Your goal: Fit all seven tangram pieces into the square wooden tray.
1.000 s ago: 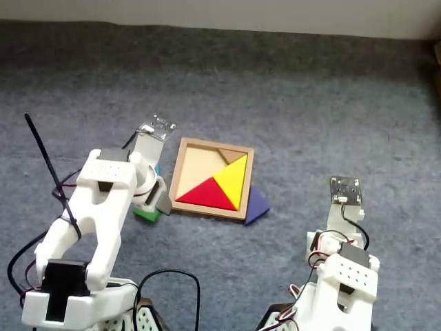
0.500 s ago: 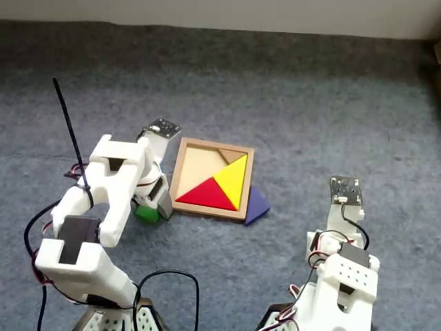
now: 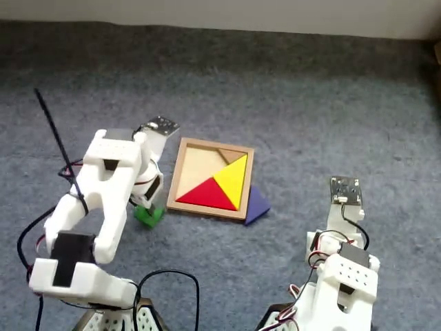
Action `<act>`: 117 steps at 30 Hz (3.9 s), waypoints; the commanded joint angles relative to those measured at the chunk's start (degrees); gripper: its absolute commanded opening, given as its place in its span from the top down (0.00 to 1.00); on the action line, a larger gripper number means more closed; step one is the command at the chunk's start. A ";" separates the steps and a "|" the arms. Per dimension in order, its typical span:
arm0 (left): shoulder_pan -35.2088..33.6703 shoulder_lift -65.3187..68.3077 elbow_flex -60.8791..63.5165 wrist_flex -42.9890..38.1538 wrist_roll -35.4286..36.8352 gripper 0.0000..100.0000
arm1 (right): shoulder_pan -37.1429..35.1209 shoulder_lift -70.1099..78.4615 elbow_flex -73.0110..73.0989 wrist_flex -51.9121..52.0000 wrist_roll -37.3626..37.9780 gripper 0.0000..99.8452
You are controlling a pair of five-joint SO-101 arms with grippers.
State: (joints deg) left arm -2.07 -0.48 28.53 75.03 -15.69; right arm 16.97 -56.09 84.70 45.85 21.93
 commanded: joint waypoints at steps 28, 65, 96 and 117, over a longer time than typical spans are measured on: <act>-2.86 -4.53 13.58 -15.03 1.05 0.77 | 1.36 0.13 0.13 -0.92 -0.18 0.87; 11.74 8.40 -21.05 -0.62 0.79 0.90 | 1.36 0.13 0.13 -0.92 -0.18 0.87; 16.48 49.36 -84.88 25.49 0.88 0.75 | 1.36 0.13 0.13 -0.92 -0.18 0.87; 14.99 58.95 -83.47 25.32 0.62 0.91 | 1.36 0.13 0.13 -0.92 -0.09 0.87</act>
State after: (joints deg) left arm 10.07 58.07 -54.02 100.00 -15.16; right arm 16.97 -56.09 84.70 45.85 21.93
